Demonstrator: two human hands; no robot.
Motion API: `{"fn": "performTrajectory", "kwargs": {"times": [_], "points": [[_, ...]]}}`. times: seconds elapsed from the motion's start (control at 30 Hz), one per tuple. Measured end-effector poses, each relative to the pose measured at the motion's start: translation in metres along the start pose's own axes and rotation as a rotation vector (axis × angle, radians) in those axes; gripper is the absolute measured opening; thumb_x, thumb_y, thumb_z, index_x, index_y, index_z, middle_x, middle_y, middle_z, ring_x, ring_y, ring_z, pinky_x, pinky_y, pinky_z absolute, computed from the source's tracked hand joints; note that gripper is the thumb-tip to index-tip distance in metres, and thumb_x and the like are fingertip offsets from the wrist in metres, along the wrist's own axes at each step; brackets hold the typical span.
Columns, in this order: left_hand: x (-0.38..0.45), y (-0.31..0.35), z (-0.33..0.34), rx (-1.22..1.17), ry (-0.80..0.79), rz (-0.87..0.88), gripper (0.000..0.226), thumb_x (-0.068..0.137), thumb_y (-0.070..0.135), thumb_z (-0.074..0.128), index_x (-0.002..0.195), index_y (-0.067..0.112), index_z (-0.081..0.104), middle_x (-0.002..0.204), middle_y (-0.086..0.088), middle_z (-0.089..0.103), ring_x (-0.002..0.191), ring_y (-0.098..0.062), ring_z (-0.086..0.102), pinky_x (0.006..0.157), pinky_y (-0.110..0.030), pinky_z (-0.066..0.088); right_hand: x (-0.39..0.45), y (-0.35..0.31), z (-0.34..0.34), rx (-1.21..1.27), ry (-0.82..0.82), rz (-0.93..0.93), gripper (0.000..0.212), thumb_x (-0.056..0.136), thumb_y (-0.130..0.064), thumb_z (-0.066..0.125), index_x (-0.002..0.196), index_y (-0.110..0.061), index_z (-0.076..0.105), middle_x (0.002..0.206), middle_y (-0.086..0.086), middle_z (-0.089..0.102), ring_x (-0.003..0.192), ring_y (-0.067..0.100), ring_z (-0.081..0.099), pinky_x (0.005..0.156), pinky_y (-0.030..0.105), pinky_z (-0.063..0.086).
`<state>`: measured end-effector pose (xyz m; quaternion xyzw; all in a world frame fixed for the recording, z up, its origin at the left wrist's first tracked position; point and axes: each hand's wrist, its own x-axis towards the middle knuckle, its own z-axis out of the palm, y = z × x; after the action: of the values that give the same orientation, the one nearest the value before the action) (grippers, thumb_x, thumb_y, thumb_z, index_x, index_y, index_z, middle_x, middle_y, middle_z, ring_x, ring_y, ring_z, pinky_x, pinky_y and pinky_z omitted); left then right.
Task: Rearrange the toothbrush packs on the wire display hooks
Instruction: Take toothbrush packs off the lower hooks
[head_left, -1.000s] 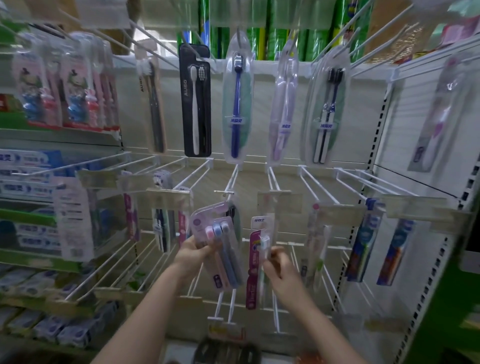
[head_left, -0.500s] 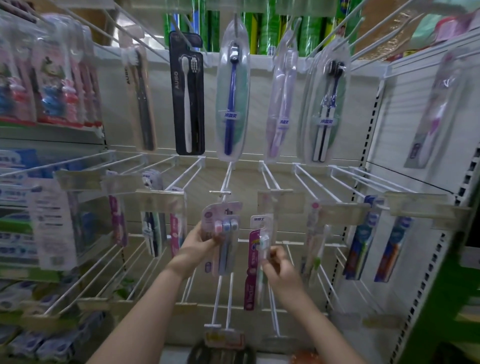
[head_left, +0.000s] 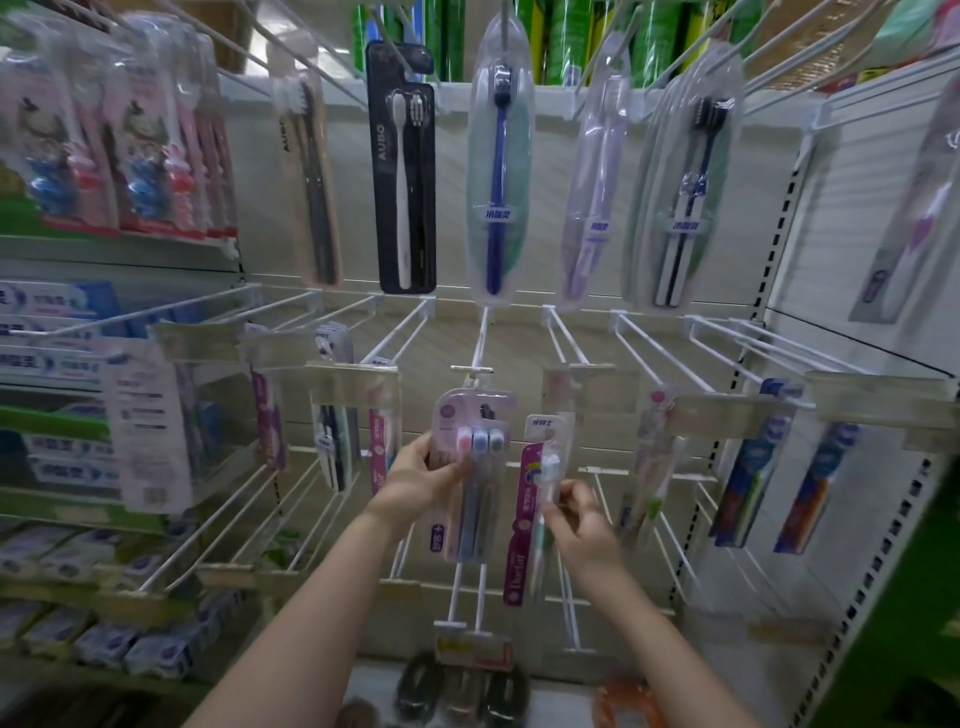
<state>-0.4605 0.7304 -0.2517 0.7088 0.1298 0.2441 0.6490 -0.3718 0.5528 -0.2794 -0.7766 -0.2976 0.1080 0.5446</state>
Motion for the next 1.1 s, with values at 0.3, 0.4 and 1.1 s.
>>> {"fn": "performTrajectory", "kwargs": {"times": [0.3,0.4,1.1], "points": [[-0.006,0.002,-0.003,0.006,0.012,0.006,0.041,0.079,0.006,0.068,0.117,0.017,0.056,0.099,0.000,0.070,0.095,-0.013,0.068,0.086,-0.031,0.055,0.002,-0.009,0.002,0.032,-0.007,-0.019,0.001,0.097,-0.022,0.049,0.096,-0.022,0.050,0.086,0.004,0.061,0.073,0.015,0.054,0.062,0.022,0.042],[-0.007,0.004,-0.008,0.015,-0.002,0.001,0.039,0.077,0.002,0.070,0.109,0.020,0.059,0.097,0.001,0.071,0.094,-0.014,0.069,0.083,-0.030,0.056,0.000,-0.013,0.000,0.024,-0.015,-0.038,0.003,0.097,-0.024,0.048,0.099,-0.022,0.050,0.087,0.001,0.062,0.072,0.010,0.054,0.059,0.016,0.041],[-0.063,0.021,-0.054,0.209,0.253,-0.003,0.048,0.079,-0.012,0.065,0.117,0.016,0.053,0.105,-0.002,0.064,0.099,-0.018,0.064,0.075,-0.018,0.054,0.004,-0.041,0.021,0.097,-0.079,-0.146,0.008,0.096,-0.034,0.048,0.089,-0.031,0.050,0.089,-0.006,0.064,0.085,0.014,0.063,0.070,0.020,0.048]]}}
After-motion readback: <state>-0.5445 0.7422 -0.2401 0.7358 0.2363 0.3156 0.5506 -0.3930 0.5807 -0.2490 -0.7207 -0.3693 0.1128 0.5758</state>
